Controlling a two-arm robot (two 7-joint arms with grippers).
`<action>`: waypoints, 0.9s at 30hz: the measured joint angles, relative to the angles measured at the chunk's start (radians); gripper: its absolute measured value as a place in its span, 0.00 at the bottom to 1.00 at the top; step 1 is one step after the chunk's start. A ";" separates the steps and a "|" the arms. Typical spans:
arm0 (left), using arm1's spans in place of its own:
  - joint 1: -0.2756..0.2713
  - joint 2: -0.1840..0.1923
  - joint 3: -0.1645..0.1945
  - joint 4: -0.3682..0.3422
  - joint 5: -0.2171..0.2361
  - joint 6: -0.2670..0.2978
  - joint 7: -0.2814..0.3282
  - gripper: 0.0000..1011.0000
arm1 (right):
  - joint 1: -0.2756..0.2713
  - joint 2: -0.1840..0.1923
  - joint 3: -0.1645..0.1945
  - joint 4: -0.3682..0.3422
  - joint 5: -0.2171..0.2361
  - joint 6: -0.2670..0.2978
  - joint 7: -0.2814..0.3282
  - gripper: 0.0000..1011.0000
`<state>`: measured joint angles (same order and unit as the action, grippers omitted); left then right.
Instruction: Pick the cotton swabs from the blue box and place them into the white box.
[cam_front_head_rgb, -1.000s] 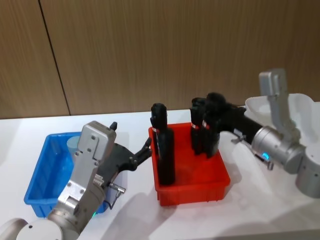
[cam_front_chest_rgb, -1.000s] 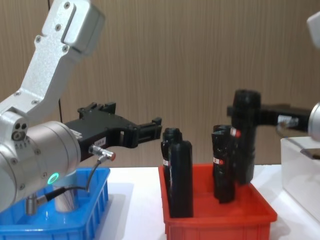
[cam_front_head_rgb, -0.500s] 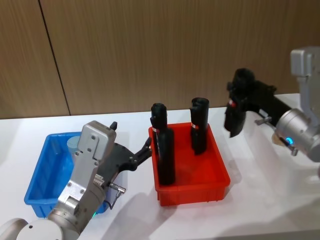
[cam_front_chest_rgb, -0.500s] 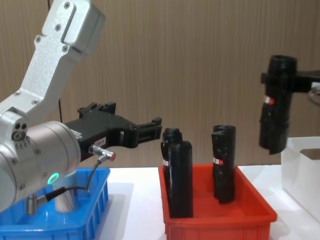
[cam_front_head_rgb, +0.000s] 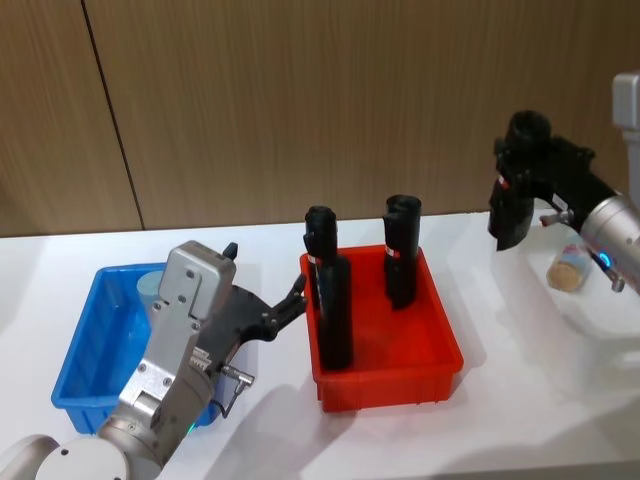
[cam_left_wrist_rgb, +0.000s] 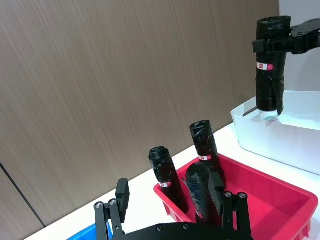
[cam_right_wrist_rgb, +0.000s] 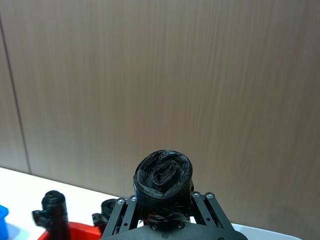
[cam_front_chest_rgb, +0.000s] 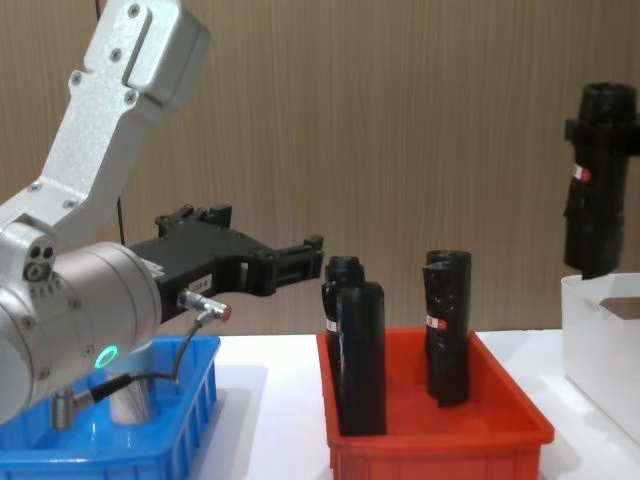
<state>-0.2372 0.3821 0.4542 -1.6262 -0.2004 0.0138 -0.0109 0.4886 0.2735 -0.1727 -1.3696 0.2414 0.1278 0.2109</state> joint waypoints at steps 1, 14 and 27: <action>0.000 0.000 0.000 0.000 0.000 0.000 0.000 0.99 | 0.002 0.000 0.000 0.000 -0.003 0.001 -0.005 0.41; 0.000 0.000 0.000 0.000 0.000 0.000 0.000 0.99 | 0.017 0.009 0.016 0.026 -0.050 0.036 -0.062 0.41; 0.000 0.000 0.000 0.000 0.000 0.000 0.000 0.99 | 0.000 0.036 0.046 0.059 -0.072 0.076 -0.104 0.41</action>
<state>-0.2372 0.3821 0.4542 -1.6262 -0.2004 0.0138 -0.0109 0.4888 0.3094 -0.1267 -1.3102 0.1699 0.2043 0.1070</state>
